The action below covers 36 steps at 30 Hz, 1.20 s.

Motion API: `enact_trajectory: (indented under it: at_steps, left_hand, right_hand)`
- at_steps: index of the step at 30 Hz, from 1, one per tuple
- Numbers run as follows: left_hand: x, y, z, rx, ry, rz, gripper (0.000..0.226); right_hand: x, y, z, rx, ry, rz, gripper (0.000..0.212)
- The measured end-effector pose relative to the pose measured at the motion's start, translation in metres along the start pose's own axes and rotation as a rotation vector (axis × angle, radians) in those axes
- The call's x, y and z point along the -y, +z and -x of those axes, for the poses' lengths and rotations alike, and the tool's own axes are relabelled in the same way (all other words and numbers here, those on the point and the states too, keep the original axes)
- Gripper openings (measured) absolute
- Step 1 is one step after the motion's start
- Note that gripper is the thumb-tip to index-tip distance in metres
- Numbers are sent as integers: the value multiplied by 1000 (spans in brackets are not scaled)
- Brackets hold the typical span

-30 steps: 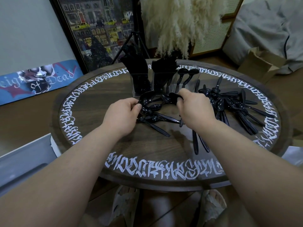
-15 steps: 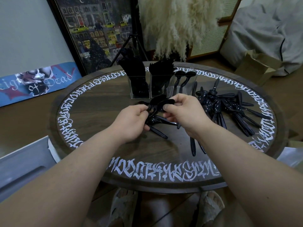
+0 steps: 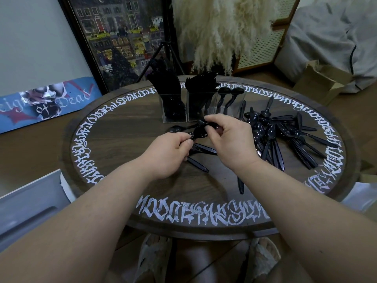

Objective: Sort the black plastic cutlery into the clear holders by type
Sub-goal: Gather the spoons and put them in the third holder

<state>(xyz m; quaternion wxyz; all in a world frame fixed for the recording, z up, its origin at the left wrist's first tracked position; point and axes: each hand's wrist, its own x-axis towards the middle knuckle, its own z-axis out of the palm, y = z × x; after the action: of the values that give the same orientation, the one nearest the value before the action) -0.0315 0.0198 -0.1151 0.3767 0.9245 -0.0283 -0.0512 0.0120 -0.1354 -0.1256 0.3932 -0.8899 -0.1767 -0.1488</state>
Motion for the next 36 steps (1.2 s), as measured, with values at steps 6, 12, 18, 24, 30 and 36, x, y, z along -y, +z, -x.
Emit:
enact_trajectory:
  at_steps: [6, 12, 18, 24, 30, 36]
  left_hand:
    - [1, 0, -2, -16, -14, -86, 26]
    - [1, -1, -2, -120, 1, -191, 24]
    - [-6, 2, -5, -206, 74, -139, 19]
    - [-17, 14, -12, -265, 161, -102, 27]
    - [-38, 20, -20, -405, 252, -266, 48]
    - [-53, 8, -44, -438, 311, -451, 49]
  right_hand:
    - [-1, 3, 1, -18, -119, 56, 25]
    - [1, 4, 1, 49, 37, -72, 29]
    - [9, -7, -3, 78, 307, -591, 22]
    - [7, -25, -1, -20, 306, -659, 21]
    - [-7, -80, -6, -296, 200, -480, 24]
    - [-27, -123, -34, -489, -51, -131, 24]
